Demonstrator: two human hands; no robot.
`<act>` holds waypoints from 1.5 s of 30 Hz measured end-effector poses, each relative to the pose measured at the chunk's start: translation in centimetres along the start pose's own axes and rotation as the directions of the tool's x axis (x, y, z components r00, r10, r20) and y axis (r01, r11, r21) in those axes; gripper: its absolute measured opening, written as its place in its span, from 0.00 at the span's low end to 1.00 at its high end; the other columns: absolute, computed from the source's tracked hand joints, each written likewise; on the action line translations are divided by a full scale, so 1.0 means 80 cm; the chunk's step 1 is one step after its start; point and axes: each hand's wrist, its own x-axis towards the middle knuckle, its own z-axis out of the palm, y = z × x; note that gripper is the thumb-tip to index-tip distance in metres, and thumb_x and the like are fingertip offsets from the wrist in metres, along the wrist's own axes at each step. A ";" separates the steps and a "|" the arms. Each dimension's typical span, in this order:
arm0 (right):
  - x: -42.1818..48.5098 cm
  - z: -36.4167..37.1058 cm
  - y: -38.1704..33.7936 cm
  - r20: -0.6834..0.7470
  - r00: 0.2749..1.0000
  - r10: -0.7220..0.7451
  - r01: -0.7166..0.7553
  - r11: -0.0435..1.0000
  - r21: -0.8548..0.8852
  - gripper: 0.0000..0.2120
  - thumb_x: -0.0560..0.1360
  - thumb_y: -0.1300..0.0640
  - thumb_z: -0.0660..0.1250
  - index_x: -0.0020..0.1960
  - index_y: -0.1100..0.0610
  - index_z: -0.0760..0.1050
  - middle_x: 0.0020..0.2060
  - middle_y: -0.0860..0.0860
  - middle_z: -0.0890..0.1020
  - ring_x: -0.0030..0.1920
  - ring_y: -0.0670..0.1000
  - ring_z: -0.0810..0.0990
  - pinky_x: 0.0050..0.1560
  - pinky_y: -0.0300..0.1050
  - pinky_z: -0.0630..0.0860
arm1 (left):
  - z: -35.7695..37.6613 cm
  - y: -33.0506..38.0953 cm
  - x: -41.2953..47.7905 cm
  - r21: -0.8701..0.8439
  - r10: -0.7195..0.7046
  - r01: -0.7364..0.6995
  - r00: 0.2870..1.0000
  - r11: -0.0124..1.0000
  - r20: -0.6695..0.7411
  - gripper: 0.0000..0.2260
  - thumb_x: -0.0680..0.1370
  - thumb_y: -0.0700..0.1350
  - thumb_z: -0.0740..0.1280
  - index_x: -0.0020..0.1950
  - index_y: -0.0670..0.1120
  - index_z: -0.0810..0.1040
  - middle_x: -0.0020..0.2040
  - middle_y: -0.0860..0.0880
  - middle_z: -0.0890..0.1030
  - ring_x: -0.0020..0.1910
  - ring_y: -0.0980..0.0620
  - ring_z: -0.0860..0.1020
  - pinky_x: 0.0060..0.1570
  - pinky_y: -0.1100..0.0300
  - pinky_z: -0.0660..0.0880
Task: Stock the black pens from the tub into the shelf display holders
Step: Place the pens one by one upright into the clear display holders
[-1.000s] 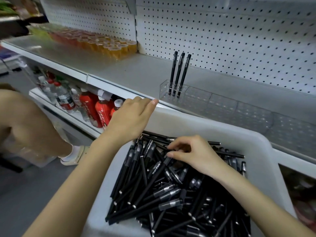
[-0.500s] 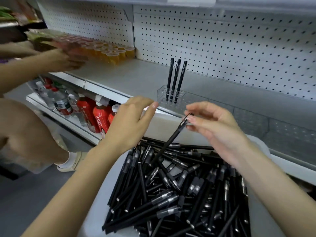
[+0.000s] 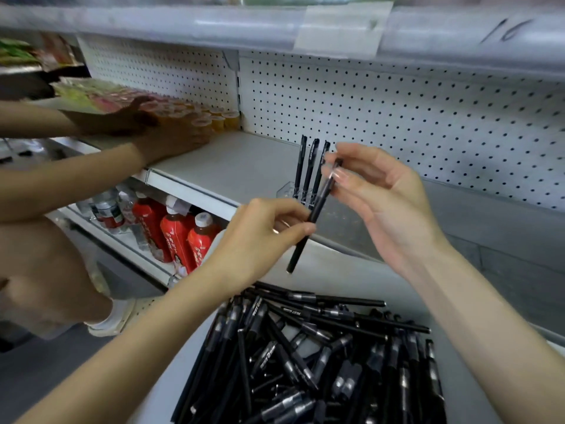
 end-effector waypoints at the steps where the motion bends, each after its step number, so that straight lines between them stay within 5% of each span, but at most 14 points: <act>1: 0.006 0.001 -0.002 -0.018 1.000 0.013 -0.013 1.000 -0.002 0.13 0.68 0.65 0.70 0.52 0.58 0.78 0.49 0.54 0.83 0.53 0.52 0.81 0.53 0.46 0.79 | -0.002 0.003 0.009 0.004 0.008 -0.008 1.000 1.000 -0.017 0.03 0.74 0.45 0.71 0.46 0.47 0.83 0.39 0.51 0.83 0.41 0.52 0.81 0.48 0.51 0.77; 5: 0.026 -0.001 -0.004 -0.036 0.998 0.049 -0.054 0.989 -0.141 0.07 0.73 0.66 0.69 0.50 0.61 0.79 0.46 0.60 0.83 0.47 0.53 0.82 0.44 0.42 0.81 | -0.003 0.006 0.042 0.102 0.036 -0.034 0.999 0.994 -0.024 0.02 0.74 0.48 0.71 0.45 0.50 0.82 0.39 0.54 0.83 0.42 0.55 0.81 0.49 0.51 0.77; 9: 0.049 -0.017 -0.010 -0.094 0.994 -0.063 0.034 0.960 -0.277 0.05 0.73 0.67 0.68 0.46 0.58 0.77 0.43 0.56 0.83 0.45 0.51 0.83 0.45 0.43 0.81 | -0.008 -0.001 0.064 0.271 0.053 -0.032 0.996 0.962 -0.072 0.07 0.76 0.55 0.67 0.47 0.55 0.82 0.42 0.59 0.82 0.45 0.58 0.79 0.49 0.54 0.76; 13: 0.075 -0.043 -0.013 -0.203 0.961 -0.189 0.101 0.919 -0.381 0.09 0.74 0.68 0.67 0.43 0.54 0.74 0.41 0.52 0.82 0.44 0.47 0.83 0.44 0.40 0.81 | -0.010 -0.034 0.078 0.387 -0.039 0.090 0.990 0.918 -0.136 0.16 0.79 0.58 0.59 0.60 0.51 0.76 0.55 0.50 0.81 0.54 0.47 0.78 0.52 0.49 0.75; 19: 0.098 -0.048 0.021 -0.183 0.953 -0.242 0.122 0.859 -0.497 0.12 0.74 0.68 0.67 0.41 0.53 0.71 0.40 0.54 0.79 0.40 0.46 0.81 0.44 0.40 0.81 | 0.011 -0.052 0.068 0.572 -0.097 0.060 0.995 0.818 0.035 0.23 0.81 0.58 0.51 0.74 0.50 0.62 0.72 0.51 0.67 0.64 0.43 0.72 0.58 0.50 0.69; 26: 0.113 -0.045 0.050 -0.104 0.970 -0.218 0.083 0.705 -0.704 0.11 0.74 0.61 0.69 0.40 0.48 0.70 0.39 0.47 0.81 0.42 0.55 0.83 0.52 0.58 0.79 | 0.015 -0.054 0.070 0.610 -0.183 0.104 0.981 0.786 0.068 0.25 0.81 0.59 0.48 0.75 0.50 0.61 0.71 0.49 0.68 0.65 0.42 0.70 0.59 0.48 0.66; 45: 0.122 -0.036 0.044 0.018 0.993 -0.120 0.087 0.603 -0.793 0.06 0.75 0.60 0.68 0.46 0.54 0.71 0.46 0.54 0.81 0.48 0.54 0.81 0.56 0.54 0.77 | 0.018 -0.059 0.071 0.568 -0.162 0.110 0.986 0.815 0.042 0.26 0.81 0.61 0.48 0.75 0.49 0.61 0.68 0.47 0.72 0.63 0.43 0.72 0.57 0.48 0.69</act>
